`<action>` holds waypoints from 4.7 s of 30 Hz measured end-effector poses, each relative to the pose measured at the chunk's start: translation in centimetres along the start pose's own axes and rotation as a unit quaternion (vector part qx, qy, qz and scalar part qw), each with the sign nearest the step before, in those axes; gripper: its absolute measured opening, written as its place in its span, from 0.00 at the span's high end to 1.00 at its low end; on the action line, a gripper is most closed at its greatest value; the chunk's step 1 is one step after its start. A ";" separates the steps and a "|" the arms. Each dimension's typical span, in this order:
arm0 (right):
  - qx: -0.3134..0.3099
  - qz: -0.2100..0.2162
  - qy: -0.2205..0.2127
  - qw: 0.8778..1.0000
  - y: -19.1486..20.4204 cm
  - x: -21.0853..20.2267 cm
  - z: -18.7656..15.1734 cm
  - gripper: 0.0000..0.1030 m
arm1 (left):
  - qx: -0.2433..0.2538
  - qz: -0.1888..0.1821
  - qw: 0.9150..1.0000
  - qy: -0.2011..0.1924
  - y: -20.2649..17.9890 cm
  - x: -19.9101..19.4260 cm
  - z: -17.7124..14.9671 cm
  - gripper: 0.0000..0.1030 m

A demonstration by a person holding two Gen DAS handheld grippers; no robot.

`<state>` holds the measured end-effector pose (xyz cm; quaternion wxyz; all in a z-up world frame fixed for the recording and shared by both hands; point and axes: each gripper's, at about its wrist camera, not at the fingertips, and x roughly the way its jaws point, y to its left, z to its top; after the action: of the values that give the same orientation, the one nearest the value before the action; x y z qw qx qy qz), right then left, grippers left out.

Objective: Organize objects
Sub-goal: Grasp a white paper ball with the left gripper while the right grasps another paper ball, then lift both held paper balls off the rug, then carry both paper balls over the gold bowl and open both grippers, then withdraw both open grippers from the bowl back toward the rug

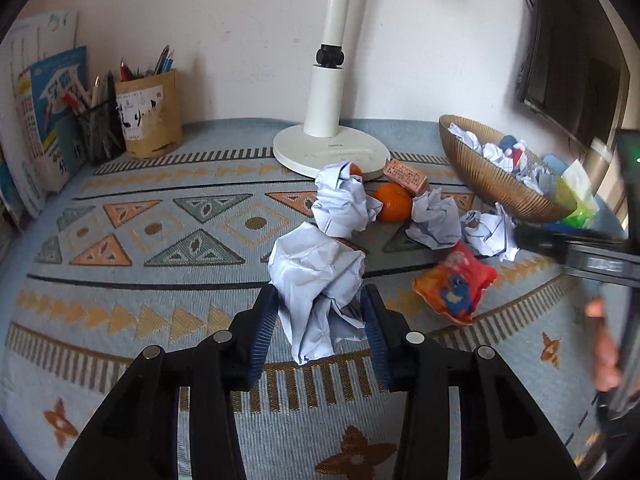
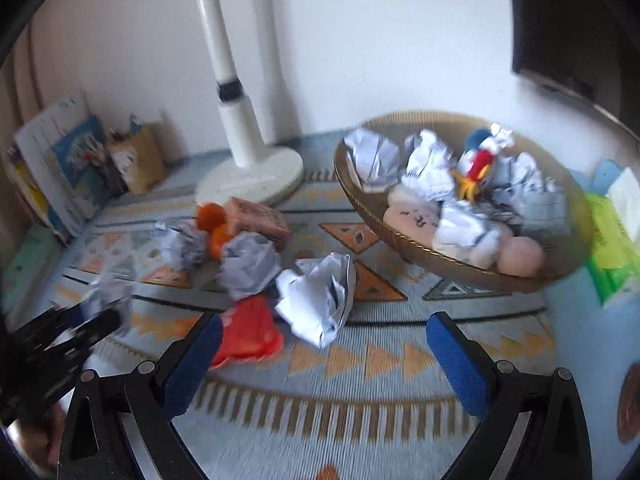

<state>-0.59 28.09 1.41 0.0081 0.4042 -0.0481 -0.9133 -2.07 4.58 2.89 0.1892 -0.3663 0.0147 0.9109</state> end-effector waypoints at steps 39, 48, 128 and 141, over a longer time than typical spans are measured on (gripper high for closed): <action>-0.080 0.025 -0.033 0.996 0.4 -4.1 -7.1 0.56 | -0.049 0.048 0.998 -0.005 -1.0 -0.7 -1.9 0.59; -0.084 0.029 -0.034 0.995 0.6 -4.2 -7.1 0.56 | -0.048 0.046 0.998 -0.002 -1.2 -0.6 -1.9 0.59; -0.032 -0.041 -0.039 0.998 0.0 -3.0 -6.2 0.11 | -0.117 0.124 0.985 0.008 1.6 -1.4 -3.0 0.01; -0.041 -0.039 -0.041 0.998 0.5 -3.2 -6.3 0.08 | -0.109 0.137 0.984 0.023 1.4 -0.9 -3.0 0.01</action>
<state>6.22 27.29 -0.42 -0.0136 0.3669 0.0047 -0.9301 -0.01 2.54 1.13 0.0217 -0.4003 -0.0302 0.9156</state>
